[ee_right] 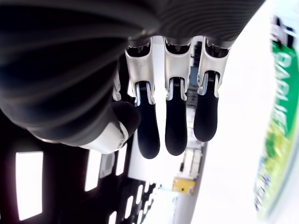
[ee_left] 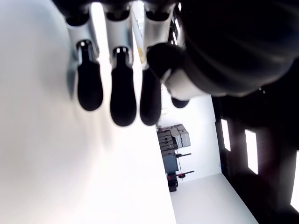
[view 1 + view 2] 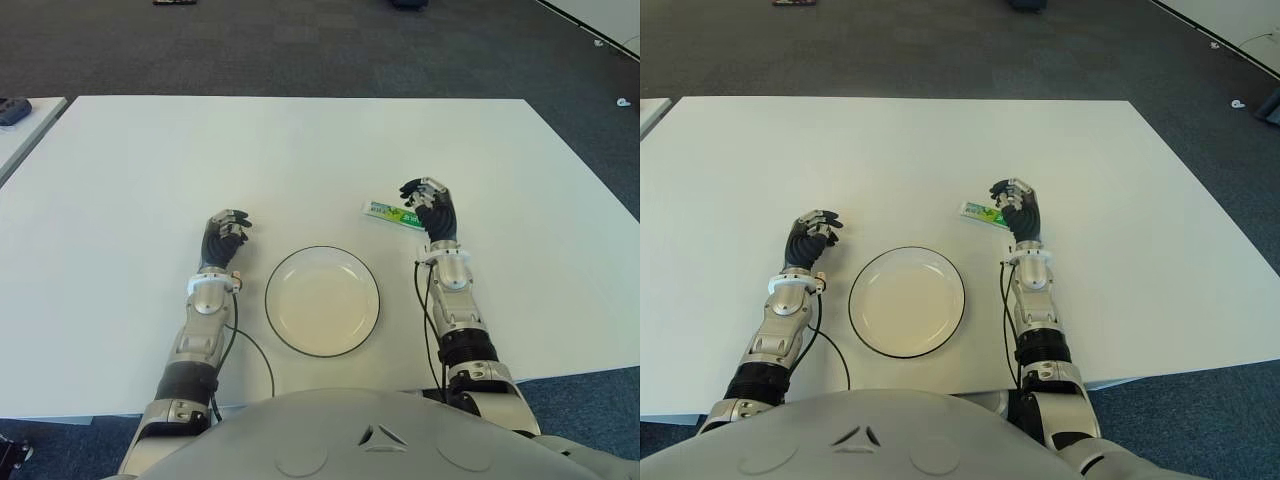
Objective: Put the toothpaste on the table into the plate.
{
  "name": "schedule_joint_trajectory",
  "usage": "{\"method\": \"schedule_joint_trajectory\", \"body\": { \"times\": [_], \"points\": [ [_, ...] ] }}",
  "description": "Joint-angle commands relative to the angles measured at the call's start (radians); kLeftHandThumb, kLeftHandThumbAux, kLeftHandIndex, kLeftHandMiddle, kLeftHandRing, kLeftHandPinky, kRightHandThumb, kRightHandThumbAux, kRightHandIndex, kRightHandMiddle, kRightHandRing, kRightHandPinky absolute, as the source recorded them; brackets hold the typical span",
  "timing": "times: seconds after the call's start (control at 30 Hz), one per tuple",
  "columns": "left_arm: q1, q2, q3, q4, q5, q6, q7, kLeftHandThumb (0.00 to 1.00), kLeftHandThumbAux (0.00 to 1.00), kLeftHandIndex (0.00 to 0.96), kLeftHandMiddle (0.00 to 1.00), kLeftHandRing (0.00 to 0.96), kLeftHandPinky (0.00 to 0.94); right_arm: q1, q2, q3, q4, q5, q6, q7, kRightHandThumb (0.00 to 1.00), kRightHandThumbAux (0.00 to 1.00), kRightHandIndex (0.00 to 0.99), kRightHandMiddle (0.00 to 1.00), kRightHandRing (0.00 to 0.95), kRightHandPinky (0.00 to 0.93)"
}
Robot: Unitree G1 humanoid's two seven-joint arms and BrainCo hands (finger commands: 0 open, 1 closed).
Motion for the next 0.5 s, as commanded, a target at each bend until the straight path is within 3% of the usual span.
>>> {"method": "schedule_joint_trajectory", "body": {
  "times": [0.03,0.37,0.43,0.5],
  "points": [
    [0.003,-0.013,-0.004,0.026,0.012,-0.001,0.020,0.834,0.680,0.408,0.487,0.619,0.576,-0.037,-0.069,0.013,-0.034,-0.032,0.012,0.043,0.708,0.728,0.420,0.464,0.442,0.430],
    [0.007,-0.024,-0.005,0.035,0.015,-0.010,0.034,0.833,0.681,0.405,0.487,0.613,0.561,-0.085,-0.241,0.086,-0.097,-0.197,-0.013,0.101,0.692,0.722,0.406,0.279,0.251,0.204],
    [0.006,-0.024,-0.006,0.038,0.016,-0.013,0.036,0.833,0.681,0.405,0.487,0.613,0.560,-0.106,-0.269,0.099,-0.091,-0.221,-0.002,0.121,0.582,0.647,0.265,0.219,0.192,0.145],
    [0.005,-0.024,-0.006,0.041,0.015,-0.015,0.036,0.833,0.681,0.405,0.486,0.612,0.560,-0.129,-0.287,0.109,-0.077,-0.234,0.010,0.140,0.546,0.605,0.202,0.182,0.155,0.109]
  ]
}}
